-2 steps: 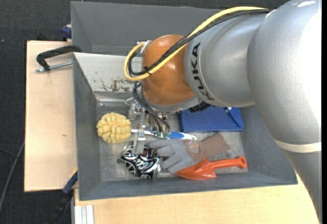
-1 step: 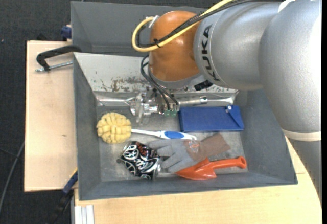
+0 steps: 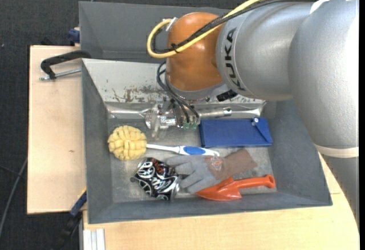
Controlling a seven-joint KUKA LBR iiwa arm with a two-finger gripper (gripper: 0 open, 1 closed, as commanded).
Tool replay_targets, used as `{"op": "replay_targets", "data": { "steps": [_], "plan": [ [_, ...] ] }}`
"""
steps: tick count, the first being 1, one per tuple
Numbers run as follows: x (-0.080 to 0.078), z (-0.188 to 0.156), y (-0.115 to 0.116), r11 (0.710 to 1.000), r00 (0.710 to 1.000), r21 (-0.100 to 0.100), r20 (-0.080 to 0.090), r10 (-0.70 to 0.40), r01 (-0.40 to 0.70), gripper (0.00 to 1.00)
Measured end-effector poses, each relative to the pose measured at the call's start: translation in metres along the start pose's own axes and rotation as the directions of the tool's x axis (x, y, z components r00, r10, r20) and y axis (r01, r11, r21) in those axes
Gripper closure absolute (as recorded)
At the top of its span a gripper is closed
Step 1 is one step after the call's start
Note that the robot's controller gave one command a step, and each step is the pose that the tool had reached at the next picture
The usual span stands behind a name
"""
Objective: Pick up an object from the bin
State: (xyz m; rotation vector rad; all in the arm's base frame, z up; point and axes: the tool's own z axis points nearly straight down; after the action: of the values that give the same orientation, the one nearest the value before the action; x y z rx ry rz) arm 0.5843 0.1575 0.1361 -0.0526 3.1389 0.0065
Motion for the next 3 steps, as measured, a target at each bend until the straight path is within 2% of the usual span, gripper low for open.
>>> {"op": "replay_targets", "data": {
  "steps": [1,2,3],
  "plan": [
    [0.011,0.051,0.036,0.984,0.984,0.001,0.000,0.178,-0.178,0.00],
    [0.012,0.054,0.037,0.982,0.982,0.002,0.000,0.188,-0.188,0.00],
    [0.038,0.057,0.034,0.994,0.994,-0.002,0.009,0.110,-0.110,0.00]
  ]
}}
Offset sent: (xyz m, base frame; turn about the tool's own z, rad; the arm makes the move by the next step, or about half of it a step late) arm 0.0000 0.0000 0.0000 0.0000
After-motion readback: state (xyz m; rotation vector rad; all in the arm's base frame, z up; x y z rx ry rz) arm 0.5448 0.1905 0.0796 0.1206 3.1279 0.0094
